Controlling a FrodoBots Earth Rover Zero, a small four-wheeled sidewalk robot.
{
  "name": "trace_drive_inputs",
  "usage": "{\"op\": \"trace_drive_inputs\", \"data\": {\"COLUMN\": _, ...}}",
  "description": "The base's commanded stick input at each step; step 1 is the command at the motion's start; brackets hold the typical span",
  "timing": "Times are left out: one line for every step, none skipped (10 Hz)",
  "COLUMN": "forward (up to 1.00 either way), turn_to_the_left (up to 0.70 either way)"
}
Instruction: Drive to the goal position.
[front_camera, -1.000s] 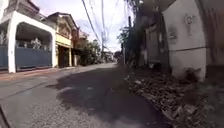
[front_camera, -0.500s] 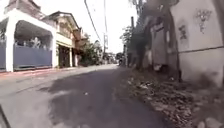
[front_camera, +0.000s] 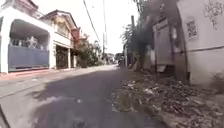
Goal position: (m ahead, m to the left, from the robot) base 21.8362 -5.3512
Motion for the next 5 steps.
{"op": "trace_drive_inputs", "data": {"forward": 0.7, "turn_to_the_left": 0.11}}
{"op": "trace_drive_inputs", "data": {"forward": 0.7, "turn_to_the_left": 0.31}}
{"op": "trace_drive_inputs", "data": {"forward": 0.7, "turn_to_the_left": 0.24}}
{"op": "trace_drive_inputs", "data": {"forward": 0.7, "turn_to_the_left": 0.11}}
{"op": "trace_drive_inputs", "data": {"forward": 0.7, "turn_to_the_left": 0.0}}
